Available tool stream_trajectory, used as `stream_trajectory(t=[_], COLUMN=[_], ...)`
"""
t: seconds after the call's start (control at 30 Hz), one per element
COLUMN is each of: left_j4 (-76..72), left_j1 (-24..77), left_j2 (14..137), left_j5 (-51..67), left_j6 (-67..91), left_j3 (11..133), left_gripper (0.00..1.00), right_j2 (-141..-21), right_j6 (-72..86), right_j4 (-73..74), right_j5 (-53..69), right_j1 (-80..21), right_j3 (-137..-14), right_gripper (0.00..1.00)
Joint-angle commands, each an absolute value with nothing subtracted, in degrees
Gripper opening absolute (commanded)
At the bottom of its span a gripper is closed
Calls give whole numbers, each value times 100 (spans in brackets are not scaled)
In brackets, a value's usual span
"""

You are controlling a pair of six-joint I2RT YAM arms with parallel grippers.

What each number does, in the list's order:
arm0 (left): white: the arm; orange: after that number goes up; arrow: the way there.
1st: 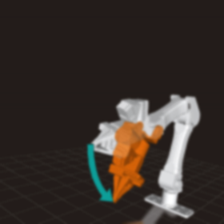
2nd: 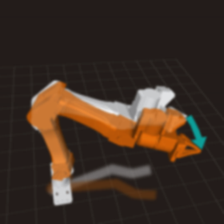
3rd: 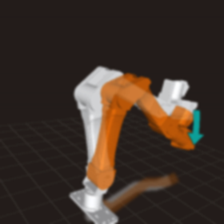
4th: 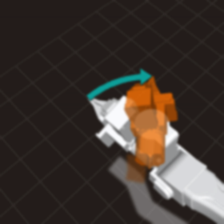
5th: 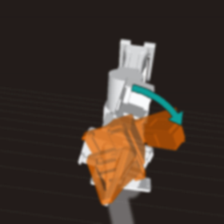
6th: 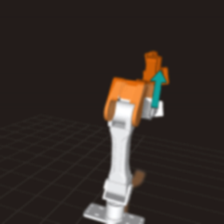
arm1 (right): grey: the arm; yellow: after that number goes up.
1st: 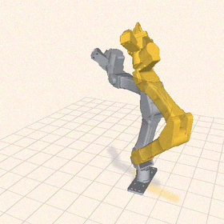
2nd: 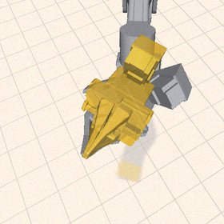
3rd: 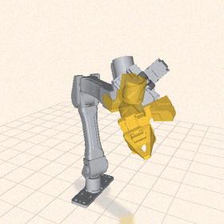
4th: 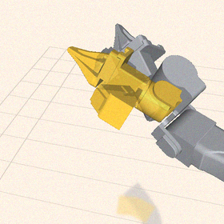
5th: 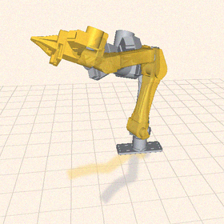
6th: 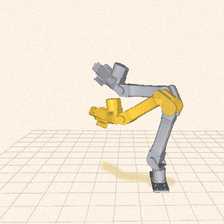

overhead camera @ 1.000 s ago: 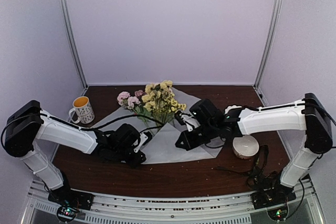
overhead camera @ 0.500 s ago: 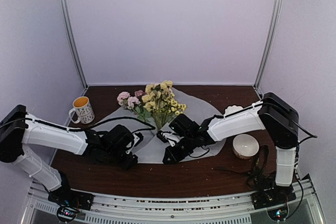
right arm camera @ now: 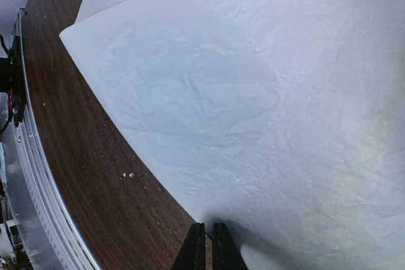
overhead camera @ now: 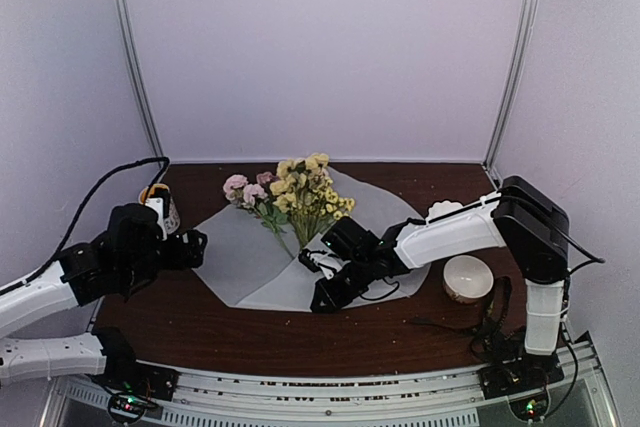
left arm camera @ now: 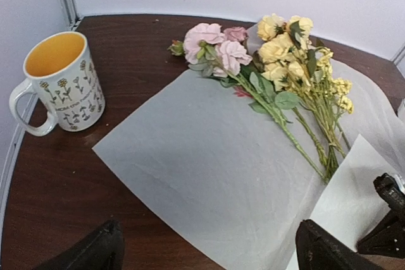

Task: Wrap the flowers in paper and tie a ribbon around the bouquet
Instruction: Press the fold line on the 1/4-folded wrapping paper, then pick up the one-fourth-folded wrapping paper from the center of the board.

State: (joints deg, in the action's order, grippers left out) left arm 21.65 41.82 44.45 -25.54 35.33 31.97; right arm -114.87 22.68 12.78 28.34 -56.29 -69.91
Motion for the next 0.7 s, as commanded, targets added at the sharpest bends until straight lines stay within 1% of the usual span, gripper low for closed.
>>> stream_trajectory(t=[0.0, 0.13, 0.23, 0.37, 0.5, 0.67], left_j4=[2496, 2499, 2049, 1225, 628, 61], left_j1=[3437, 2261, 1811, 1523, 1507, 1505], left_j2=[4700, 5937, 6706, 7369, 7952, 8541], left_j5=[-2172, -955, -315, 294, 870, 1072], left_j6=[3935, 3986, 4139, 4382, 4613, 4861], left_j3=[3195, 3243, 3143, 3018, 3007, 2762], left_gripper=[98, 97, 98, 97, 91, 90], right_j2=[-11587, -11579, -11580, -11527, -11527, -11573], right_j6=[2251, 2258, 2254, 2251, 2233, 2232], right_j4=[1626, 1614, 1613, 1554, 1561, 1569], right_j5=[2583, 2581, 2599, 2520, 2507, 2513], right_j1=[-5617, -5616, -5626, -5651, -5658, -5658], right_j3=[-6993, -6961, -6981, -6923, -6966, -7095], right_gripper=[7, 7, 7, 7, 7, 7])
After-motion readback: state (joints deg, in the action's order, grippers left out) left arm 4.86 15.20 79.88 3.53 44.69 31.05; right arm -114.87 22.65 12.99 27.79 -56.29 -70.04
